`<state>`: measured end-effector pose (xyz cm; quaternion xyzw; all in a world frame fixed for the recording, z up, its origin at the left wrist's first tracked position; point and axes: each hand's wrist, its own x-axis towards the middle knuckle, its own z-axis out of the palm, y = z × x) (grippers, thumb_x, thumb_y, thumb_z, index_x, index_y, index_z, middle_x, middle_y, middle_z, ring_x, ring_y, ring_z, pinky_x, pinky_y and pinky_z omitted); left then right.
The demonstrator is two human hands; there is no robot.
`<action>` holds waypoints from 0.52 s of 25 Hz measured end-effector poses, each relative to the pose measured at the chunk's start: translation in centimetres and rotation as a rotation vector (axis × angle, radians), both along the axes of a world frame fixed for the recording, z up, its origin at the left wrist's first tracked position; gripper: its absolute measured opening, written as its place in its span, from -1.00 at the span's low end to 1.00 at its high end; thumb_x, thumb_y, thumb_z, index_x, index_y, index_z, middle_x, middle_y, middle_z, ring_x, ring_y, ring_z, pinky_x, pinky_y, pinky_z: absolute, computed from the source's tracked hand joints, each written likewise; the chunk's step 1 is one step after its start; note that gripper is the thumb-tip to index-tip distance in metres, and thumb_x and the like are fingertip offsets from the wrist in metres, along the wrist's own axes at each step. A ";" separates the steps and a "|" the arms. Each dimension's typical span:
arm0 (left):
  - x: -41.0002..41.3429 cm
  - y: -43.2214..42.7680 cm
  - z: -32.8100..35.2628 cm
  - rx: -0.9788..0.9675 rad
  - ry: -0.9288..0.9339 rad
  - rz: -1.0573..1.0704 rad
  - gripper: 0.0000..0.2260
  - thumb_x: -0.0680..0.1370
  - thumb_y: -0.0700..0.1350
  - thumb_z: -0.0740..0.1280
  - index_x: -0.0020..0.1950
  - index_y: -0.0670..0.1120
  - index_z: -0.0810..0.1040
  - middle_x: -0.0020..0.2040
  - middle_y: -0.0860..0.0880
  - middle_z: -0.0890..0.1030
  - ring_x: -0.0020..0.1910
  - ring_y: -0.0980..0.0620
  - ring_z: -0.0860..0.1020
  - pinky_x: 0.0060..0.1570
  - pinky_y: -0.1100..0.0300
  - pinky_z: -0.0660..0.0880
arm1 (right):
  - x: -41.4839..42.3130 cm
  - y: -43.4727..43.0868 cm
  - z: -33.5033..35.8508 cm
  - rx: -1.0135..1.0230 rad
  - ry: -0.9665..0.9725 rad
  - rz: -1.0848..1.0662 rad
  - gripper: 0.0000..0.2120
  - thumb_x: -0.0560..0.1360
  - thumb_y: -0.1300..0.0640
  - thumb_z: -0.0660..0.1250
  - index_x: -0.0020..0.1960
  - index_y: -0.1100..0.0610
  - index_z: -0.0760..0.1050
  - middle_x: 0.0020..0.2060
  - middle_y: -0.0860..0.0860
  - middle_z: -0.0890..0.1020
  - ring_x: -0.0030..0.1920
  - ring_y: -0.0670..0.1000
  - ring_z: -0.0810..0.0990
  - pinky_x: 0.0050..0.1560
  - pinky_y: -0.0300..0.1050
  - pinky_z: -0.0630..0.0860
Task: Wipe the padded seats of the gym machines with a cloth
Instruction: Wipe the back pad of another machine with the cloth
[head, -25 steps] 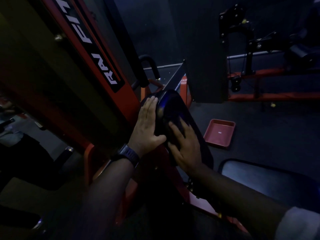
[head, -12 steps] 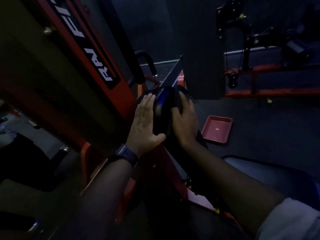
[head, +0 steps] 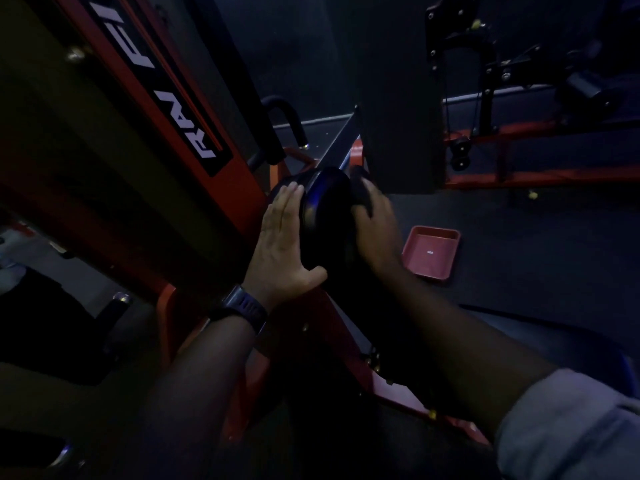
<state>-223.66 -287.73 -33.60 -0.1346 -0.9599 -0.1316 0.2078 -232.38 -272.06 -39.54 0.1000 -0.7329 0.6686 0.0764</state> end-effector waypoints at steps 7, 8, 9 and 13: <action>0.0 -0.2 0.2 -0.042 -0.010 0.002 0.05 0.32 0.15 0.45 0.64 -0.21 0.01 0.65 -0.13 0.04 0.65 -0.08 -0.03 0.56 -0.22 0.11 | 1.3 -0.8 0.8 -0.023 0.026 -0.041 -0.52 0.59 -0.08 0.20 0.50 -0.20 0.29 0.29 -0.15 0.41 0.13 -0.23 0.46 0.05 -0.26 0.40; 0.0 -0.2 0.2 -0.040 -0.012 0.012 0.06 0.31 0.17 0.44 0.64 -0.21 0.00 0.65 -0.13 0.03 0.65 -0.07 -0.03 0.57 -0.22 0.11 | 0.4 -0.5 0.6 -0.059 -0.092 -0.051 -0.49 0.54 -0.16 0.17 0.48 -0.18 0.33 0.26 -0.14 0.46 0.12 -0.22 0.50 0.06 -0.22 0.44; 0.1 -0.1 0.3 -0.038 -0.013 0.019 0.07 0.30 0.17 0.43 0.65 -0.20 -0.01 0.65 -0.13 0.03 0.65 -0.07 -0.03 0.56 -0.22 0.12 | -0.1 -0.5 0.6 -0.075 -0.232 -0.067 -0.42 0.46 -0.27 0.12 0.45 -0.18 0.37 0.25 -0.10 0.51 0.12 -0.14 0.55 0.10 -0.09 0.51; -0.1 -0.1 0.1 -0.054 0.010 -0.008 0.07 0.31 0.19 0.45 0.64 -0.22 0.00 0.64 -0.17 0.05 0.64 -0.12 0.00 0.53 -0.27 0.17 | 3.5 -1.8 0.4 0.010 -0.024 -0.043 -0.47 0.52 -0.16 0.13 0.49 -0.26 0.23 0.40 -0.08 0.40 0.26 -0.07 0.47 0.15 -0.06 0.47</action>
